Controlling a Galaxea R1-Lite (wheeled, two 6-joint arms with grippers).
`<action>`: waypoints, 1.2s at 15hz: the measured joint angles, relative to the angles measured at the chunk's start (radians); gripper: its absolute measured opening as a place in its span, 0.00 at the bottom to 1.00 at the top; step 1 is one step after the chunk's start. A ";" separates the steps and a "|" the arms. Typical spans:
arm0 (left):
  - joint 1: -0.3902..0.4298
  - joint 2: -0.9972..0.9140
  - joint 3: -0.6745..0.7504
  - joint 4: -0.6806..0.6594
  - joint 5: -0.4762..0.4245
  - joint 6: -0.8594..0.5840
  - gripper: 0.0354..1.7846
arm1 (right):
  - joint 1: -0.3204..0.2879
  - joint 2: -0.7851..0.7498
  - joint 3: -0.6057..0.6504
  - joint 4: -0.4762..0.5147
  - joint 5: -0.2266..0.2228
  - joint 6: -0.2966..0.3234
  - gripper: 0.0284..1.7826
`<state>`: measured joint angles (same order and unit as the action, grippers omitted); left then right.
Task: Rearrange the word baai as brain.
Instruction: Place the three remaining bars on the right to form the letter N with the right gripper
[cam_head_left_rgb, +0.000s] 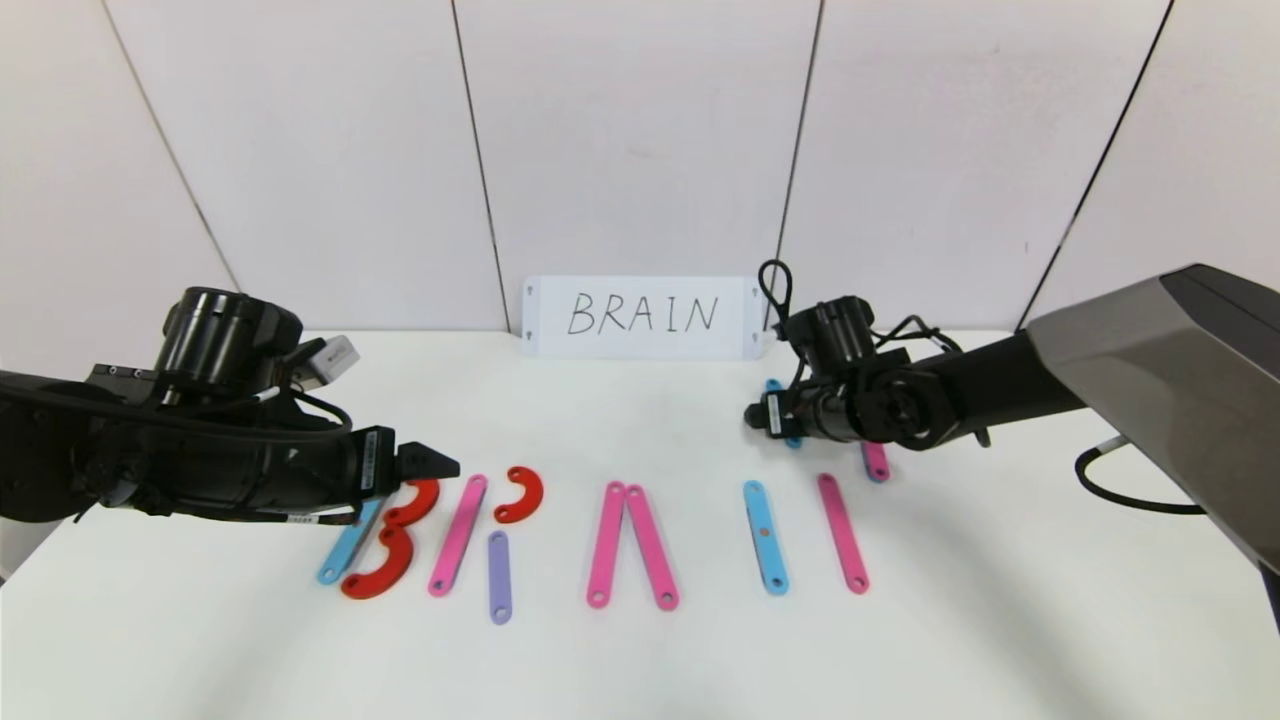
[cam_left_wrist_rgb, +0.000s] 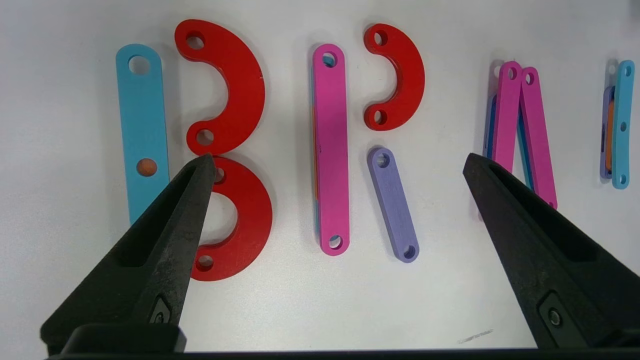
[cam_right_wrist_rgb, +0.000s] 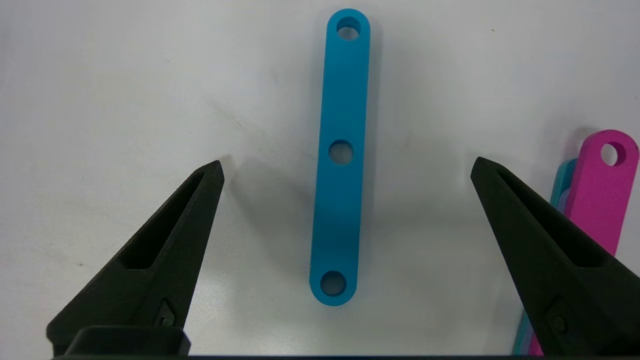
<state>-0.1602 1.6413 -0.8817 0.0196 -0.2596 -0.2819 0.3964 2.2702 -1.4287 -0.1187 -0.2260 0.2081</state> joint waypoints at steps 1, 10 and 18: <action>-0.001 0.000 0.000 0.000 -0.001 0.000 0.97 | 0.001 0.007 -0.001 0.000 0.000 0.000 0.94; -0.004 0.000 0.003 0.000 -0.001 0.001 0.97 | 0.000 0.030 -0.007 -0.003 -0.002 0.000 0.23; -0.004 -0.003 0.003 0.000 0.000 0.000 0.97 | -0.001 -0.041 0.060 0.009 0.021 -0.005 0.15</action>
<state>-0.1640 1.6385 -0.8789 0.0196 -0.2598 -0.2817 0.3953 2.2287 -1.3691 -0.1100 -0.2053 0.2034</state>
